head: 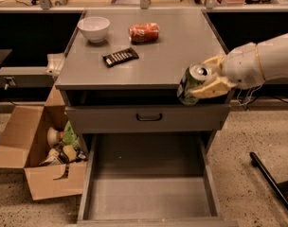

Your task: Pick green can from middle drawer and place on counter

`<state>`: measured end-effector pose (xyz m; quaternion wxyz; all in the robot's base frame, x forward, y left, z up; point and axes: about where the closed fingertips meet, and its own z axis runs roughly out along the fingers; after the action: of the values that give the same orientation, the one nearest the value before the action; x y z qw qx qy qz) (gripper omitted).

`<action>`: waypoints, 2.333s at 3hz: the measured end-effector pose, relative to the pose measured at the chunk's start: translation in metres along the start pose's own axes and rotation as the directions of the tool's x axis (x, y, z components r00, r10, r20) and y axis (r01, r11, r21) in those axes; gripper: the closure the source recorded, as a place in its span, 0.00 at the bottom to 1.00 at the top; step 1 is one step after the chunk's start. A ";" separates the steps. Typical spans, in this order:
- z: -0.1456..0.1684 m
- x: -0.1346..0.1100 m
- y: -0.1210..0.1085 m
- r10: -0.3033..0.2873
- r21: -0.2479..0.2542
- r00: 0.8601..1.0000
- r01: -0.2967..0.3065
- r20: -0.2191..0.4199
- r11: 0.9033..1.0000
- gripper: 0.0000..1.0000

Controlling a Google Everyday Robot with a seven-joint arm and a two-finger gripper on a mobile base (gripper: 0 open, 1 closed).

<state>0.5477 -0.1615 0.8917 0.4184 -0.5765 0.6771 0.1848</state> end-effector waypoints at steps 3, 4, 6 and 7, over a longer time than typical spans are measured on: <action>0.006 -0.019 -0.119 0.262 0.053 0.963 -0.259 -0.064 0.965 1.00; 0.019 -0.019 -0.144 0.310 0.055 0.948 -0.306 -0.067 0.950 1.00; 0.048 -0.006 -0.169 0.335 0.047 0.938 -0.332 -0.087 0.942 1.00; 0.056 -0.003 -0.173 0.318 0.044 0.943 -0.315 -0.094 0.948 1.00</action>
Offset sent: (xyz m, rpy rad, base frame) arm 0.1304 -0.0266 0.0501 0.0147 0.2189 -0.2573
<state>0.7296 -0.1651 0.9013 0.3570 -0.4628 0.7835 0.2109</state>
